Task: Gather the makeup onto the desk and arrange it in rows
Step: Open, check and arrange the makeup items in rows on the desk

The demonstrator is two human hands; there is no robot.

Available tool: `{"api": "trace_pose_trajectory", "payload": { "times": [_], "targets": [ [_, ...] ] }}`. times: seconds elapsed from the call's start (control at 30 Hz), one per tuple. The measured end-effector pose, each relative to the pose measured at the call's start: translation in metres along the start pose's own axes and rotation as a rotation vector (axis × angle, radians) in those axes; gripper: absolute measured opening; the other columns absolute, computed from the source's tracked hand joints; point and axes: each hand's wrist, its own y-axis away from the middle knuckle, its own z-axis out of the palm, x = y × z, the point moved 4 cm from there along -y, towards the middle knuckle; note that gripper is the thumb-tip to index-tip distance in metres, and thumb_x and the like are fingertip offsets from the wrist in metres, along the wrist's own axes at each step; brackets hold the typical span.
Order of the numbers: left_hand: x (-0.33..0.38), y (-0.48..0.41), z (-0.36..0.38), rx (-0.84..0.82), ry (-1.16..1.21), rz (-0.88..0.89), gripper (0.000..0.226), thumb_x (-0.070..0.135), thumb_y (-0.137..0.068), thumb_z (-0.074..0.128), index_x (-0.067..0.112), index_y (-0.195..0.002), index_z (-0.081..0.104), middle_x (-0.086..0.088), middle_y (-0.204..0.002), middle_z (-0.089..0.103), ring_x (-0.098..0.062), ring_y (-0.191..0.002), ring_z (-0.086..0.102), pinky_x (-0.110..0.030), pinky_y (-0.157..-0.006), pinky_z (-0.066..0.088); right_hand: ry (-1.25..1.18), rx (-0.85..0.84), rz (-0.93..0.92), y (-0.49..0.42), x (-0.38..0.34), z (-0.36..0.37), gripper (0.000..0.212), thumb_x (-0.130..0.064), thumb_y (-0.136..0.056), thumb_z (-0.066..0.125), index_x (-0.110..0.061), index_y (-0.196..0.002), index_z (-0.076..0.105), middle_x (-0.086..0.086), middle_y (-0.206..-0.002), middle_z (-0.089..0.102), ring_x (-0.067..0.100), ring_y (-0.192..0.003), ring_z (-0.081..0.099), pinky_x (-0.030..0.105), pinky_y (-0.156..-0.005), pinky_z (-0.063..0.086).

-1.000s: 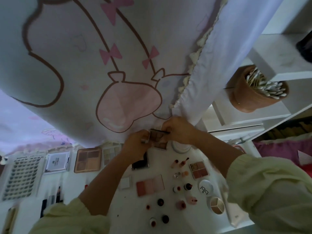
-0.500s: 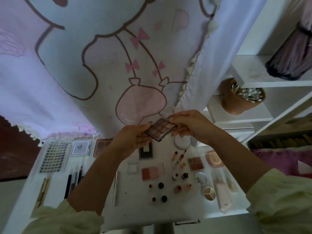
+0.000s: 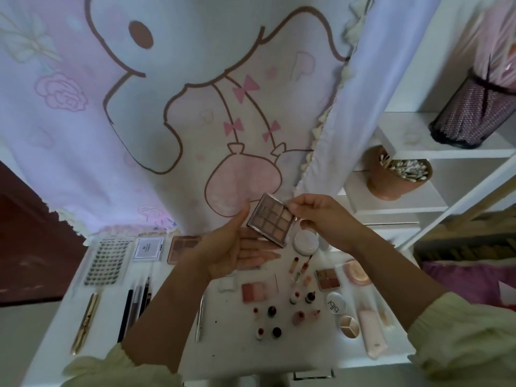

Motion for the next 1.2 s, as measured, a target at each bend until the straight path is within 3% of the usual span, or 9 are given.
{"api": "trace_pose_trajectory", "payload": {
  "times": [0.13, 0.33, 0.5, 0.67, 0.8, 0.93, 1.2],
  "targets": [
    [-0.007, 0.002, 0.007, -0.12, 0.037, -0.09, 0.101, 0.085, -0.079, 0.023, 0.0, -0.104, 0.07, -0.02, -0.089, 0.072, -0.023, -0.068, 0.072, -0.026, -0.062, 0.057, 0.003, -0.098, -0.05, -0.001, -0.003, 0.009, 0.014, -0.013, -0.092, 0.06, -0.018, -0.086, 0.071, -0.01, -0.075, 0.066, 0.002, -0.067, 0.053, 0.022, -0.069, 0.038],
    [-0.012, 0.002, 0.01, -0.258, 0.114, -0.096, 0.096, 0.081, -0.074, 0.04, -0.007, -0.105, 0.067, -0.023, -0.084, 0.07, -0.021, -0.058, 0.069, -0.025, -0.049, 0.057, 0.018, -0.166, -0.043, -0.001, -0.008, 0.018, 0.011, -0.013, -0.088, 0.064, -0.012, -0.093, 0.074, -0.005, -0.079, 0.069, 0.004, -0.067, 0.051, 0.022, -0.067, 0.038],
    [-0.012, 0.006, 0.021, -0.223, 0.234, -0.055, 0.08, 0.062, -0.074, 0.052, -0.006, -0.115, 0.06, -0.027, -0.094, 0.067, -0.022, -0.061, 0.068, -0.025, -0.052, 0.058, 0.119, -0.045, -0.059, 0.0, -0.013, 0.02, 0.021, -0.021, -0.084, 0.072, -0.009, -0.102, 0.073, 0.0, -0.091, 0.073, 0.006, -0.077, 0.062, 0.023, -0.071, 0.047],
    [-0.012, 0.001, 0.014, -0.119, 0.426, 0.011, 0.088, 0.055, -0.072, 0.07, -0.007, -0.13, 0.048, -0.028, -0.117, 0.062, -0.036, -0.102, 0.067, -0.034, -0.074, 0.061, 0.259, 0.123, -0.211, 0.006, -0.025, 0.017, 0.023, -0.026, -0.077, 0.08, -0.011, -0.094, 0.074, -0.003, -0.089, 0.074, 0.005, -0.081, 0.067, 0.015, -0.074, 0.052],
    [-0.011, -0.002, 0.009, -0.055, 0.447, 0.062, 0.073, 0.051, -0.076, 0.064, -0.003, -0.124, 0.054, -0.028, -0.124, 0.06, -0.038, -0.109, 0.064, -0.036, -0.076, 0.06, 0.375, -0.01, -0.239, 0.014, -0.029, 0.027, 0.016, -0.022, -0.079, 0.079, -0.012, -0.091, 0.077, -0.001, -0.083, 0.075, 0.017, -0.078, 0.072, 0.032, -0.081, 0.059],
    [-0.011, -0.004, 0.008, -0.017, 0.469, 0.079, 0.07, 0.049, -0.077, 0.064, -0.003, -0.123, 0.057, -0.026, -0.124, 0.06, -0.037, -0.107, 0.065, -0.033, -0.068, 0.061, 0.45, -0.041, -0.271, 0.015, -0.028, 0.034, 0.013, -0.017, -0.082, 0.076, -0.012, -0.094, 0.078, 0.002, -0.079, 0.075, 0.022, -0.074, 0.072, 0.039, -0.078, 0.059],
    [-0.012, -0.008, 0.006, 0.022, 0.465, 0.101, 0.063, 0.045, -0.076, 0.065, -0.002, -0.118, 0.062, -0.022, -0.125, 0.061, -0.034, -0.11, 0.064, -0.032, -0.067, 0.06, 0.492, -0.074, -0.296, 0.009, -0.023, 0.043, 0.014, -0.009, -0.082, 0.07, -0.011, -0.095, 0.077, 0.0, -0.084, 0.076, 0.018, -0.078, 0.072, 0.04, -0.079, 0.059]
  ]
}}
